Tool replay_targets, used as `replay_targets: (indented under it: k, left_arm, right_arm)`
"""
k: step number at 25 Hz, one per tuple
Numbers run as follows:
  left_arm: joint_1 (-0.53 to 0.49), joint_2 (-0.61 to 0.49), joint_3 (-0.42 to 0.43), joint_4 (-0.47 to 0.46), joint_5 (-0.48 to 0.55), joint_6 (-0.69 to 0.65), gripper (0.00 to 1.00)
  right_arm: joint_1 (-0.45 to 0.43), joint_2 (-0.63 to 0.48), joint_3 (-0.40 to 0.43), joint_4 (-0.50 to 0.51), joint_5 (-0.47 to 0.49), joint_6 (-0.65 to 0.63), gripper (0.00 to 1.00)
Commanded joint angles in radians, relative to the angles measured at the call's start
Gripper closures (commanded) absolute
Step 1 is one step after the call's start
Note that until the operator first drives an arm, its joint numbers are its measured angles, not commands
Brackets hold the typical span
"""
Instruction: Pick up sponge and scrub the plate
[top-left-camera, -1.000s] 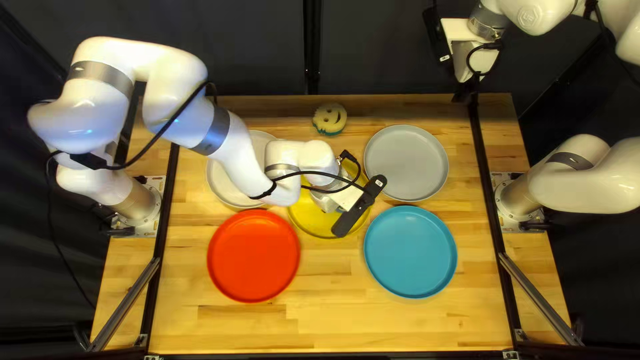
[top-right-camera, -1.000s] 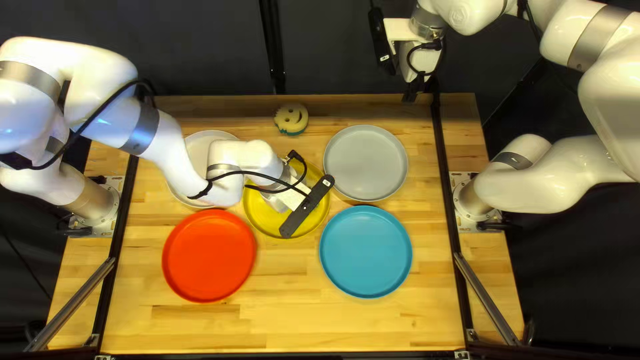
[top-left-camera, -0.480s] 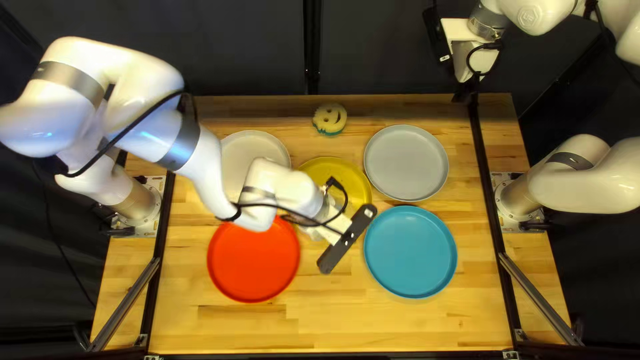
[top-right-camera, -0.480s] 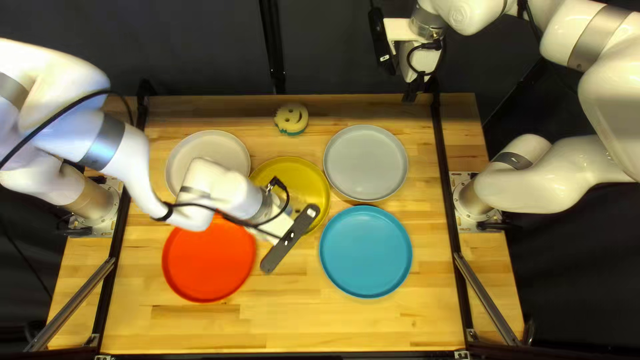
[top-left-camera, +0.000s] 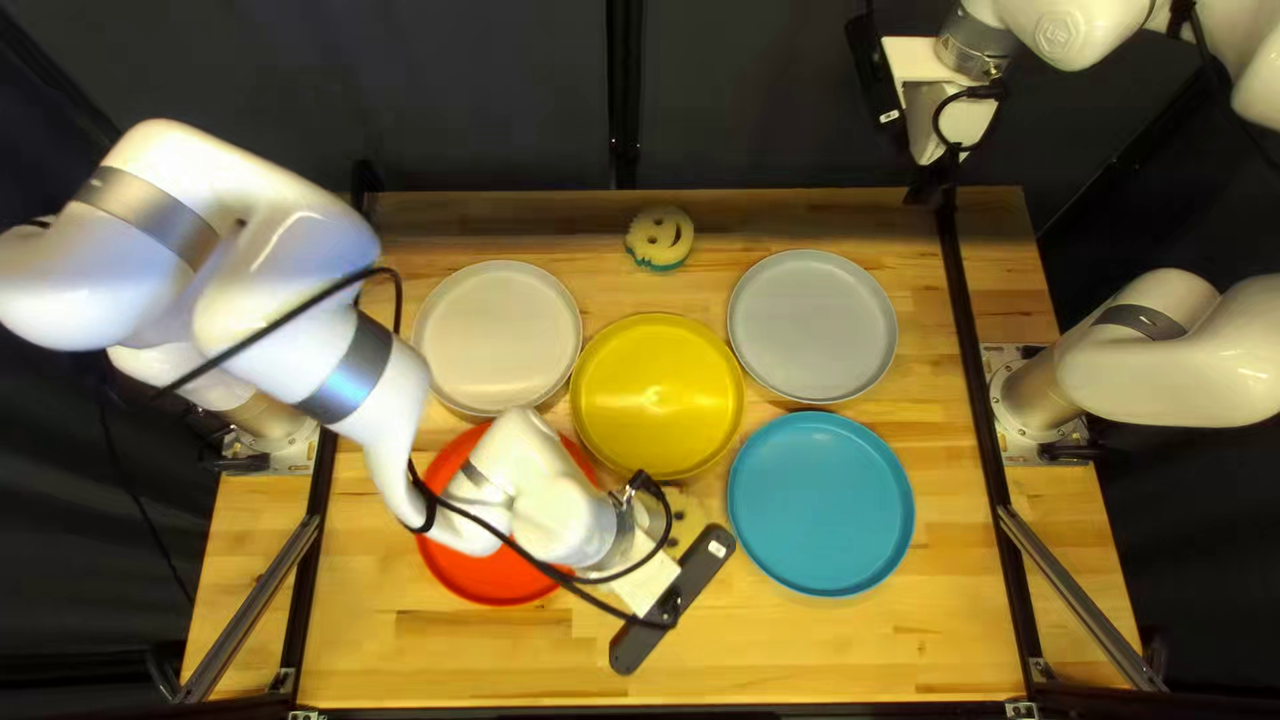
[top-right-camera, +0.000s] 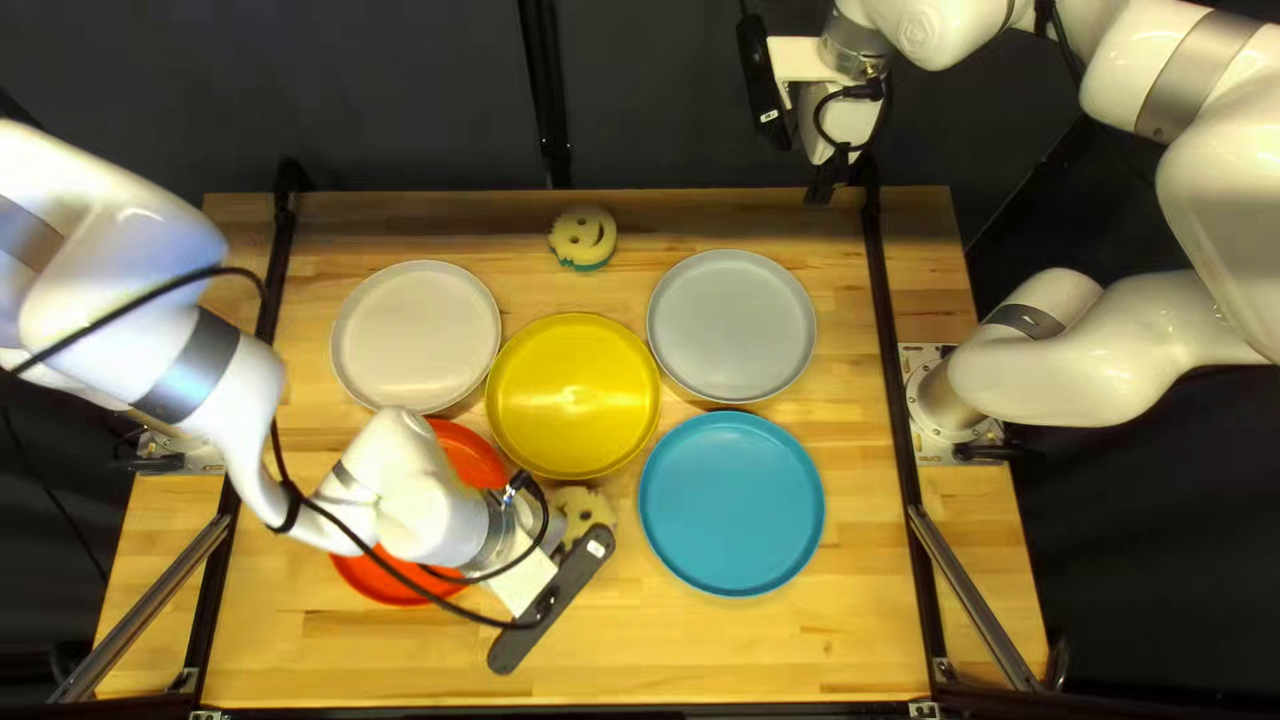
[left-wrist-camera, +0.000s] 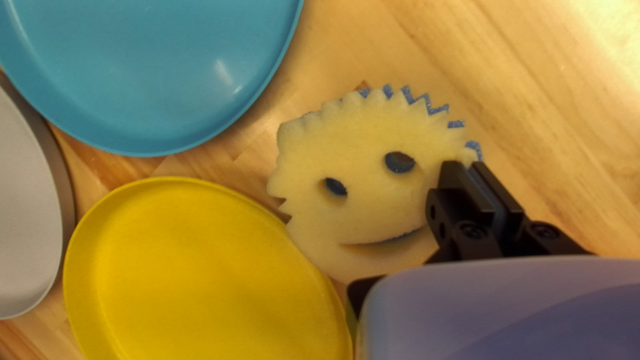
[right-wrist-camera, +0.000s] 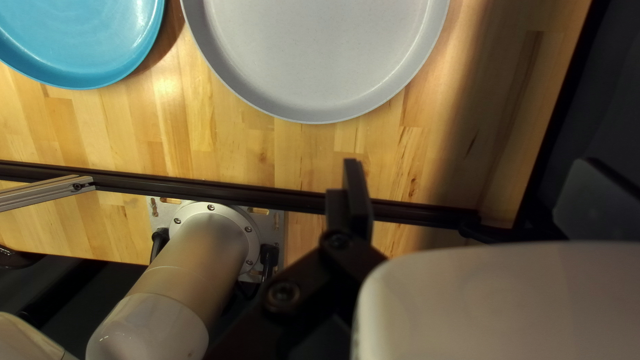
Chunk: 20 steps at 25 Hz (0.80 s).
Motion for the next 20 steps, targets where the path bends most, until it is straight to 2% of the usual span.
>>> replay_targets:
  k: [1, 3, 9, 13, 17, 20]
  left_arm:
    - [0.002, -0.014, 0.029, -0.038, -0.035, 0.028, 0.05]
    - [0.002, -0.035, 0.041, -0.046, -0.031, 0.027, 0.0]
    - [0.059, -0.201, 0.157, -0.095, 0.038, 0.102, 0.0]
    - [0.162, -0.381, 0.304, -0.172, 0.1, 0.227, 0.0]
    - [0.265, -0.528, 0.398, -0.241, 0.189, 0.347, 0.0]
    - [0.431, -0.709, 0.494, -0.319, 0.311, 0.525, 0.0]
  right_arm:
    - [0.0, 0.0, 0.0, 0.0, 0.0, 0.0, 0.0]
    - [0.0, 0.0, 0.0, 0.0, 0.0, 0.0, 0.0]
    - [0.0, 0.0, 0.0, 0.0, 0.0, 0.0, 0.0]
    - [0.0, 0.0, 0.0, 0.0, 0.0, 0.0, 0.0]
    - [0.0, 0.0, 0.0, 0.0, 0.0, 0.0, 0.0]
    - [0.0, 0.0, 0.0, 0.0, 0.0, 0.0, 0.0]
